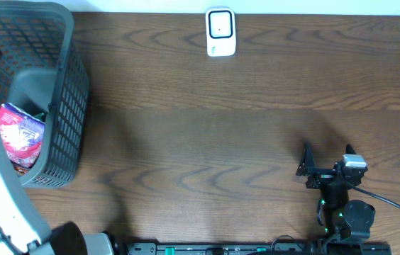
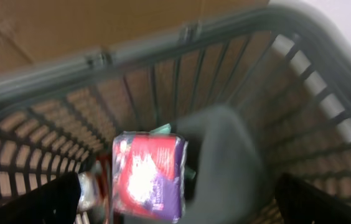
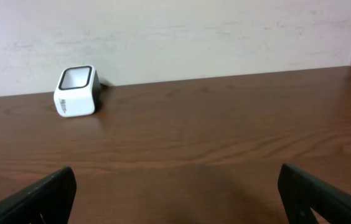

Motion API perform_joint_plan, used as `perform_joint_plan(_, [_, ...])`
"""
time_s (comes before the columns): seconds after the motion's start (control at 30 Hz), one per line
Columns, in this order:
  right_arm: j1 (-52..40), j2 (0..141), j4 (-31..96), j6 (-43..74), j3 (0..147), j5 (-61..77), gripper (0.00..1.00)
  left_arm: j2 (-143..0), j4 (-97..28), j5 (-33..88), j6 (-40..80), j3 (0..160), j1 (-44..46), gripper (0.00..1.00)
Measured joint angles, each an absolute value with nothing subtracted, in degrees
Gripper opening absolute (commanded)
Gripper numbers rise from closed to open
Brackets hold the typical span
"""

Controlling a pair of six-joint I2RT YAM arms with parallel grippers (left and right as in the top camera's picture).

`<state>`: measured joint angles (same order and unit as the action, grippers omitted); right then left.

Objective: Scan the item barcode
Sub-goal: 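Reach the left gripper into the basket and grasp the purple-red pad pack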

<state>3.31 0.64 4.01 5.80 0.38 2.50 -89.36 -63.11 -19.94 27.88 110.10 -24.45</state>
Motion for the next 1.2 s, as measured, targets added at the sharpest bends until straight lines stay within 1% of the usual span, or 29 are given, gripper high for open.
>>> perform_joint_plan(0.2, [3.31,0.64,4.01,5.80,0.38,2.50,0.99,-94.72,-69.65,-17.85,28.49,109.95,-24.75,0.99])
perform_joint_plan(0.37, [3.31,0.64,4.03,5.80,0.38,2.50,0.99,-102.98,-74.50,-18.65,30.63,109.95,-24.75,0.99])
perform_joint_plan(0.5, [3.31,0.64,4.01,5.80,0.38,2.50,0.99,-109.23,-74.37,-19.86,33.28,109.84,-24.75,0.99])
perform_joint_plan(0.8, [3.31,0.64,4.03,5.80,0.38,2.50,0.99,-116.95,-72.16,-20.29,34.54,109.84,-24.75,0.98])
perform_joint_plan(0.83, [3.31,0.64,4.01,5.80,0.38,2.50,0.99,-117.95,-71.99,-20.32,34.54,109.84,-24.75,0.95])
perform_joint_plan(0.87, [3.31,0.64,4.01,5.80,0.38,2.50,0.99,-119.00,-71.92,-20.34,34.54,109.84,-24.77,0.94])
perform_joint_plan(1.1, [3.31,0.64,4.03,5.80,0.38,2.50,0.99,-123.48,-73.08,-21.02,34.72,109.73,-26.06,0.93])
perform_joint_plan(1.13, [3.31,0.64,4.01,5.80,0.38,2.50,0.99,-123.68,-73.03,-21.15,34.72,109.23,-26.44,0.85])
perform_joint_plan(1.17, [3.31,0.64,4.01,5.80,0.38,2.50,0.99,-123.68,-72.93,-21.17,34.70,108.64,-26.72,0.73])
perform_joint_plan(1.2, [3.31,0.64,4.01,5.80,0.38,2.50,0.99,-123.68,-72.86,-21.23,34.63,108.03,-27.03,0.54])
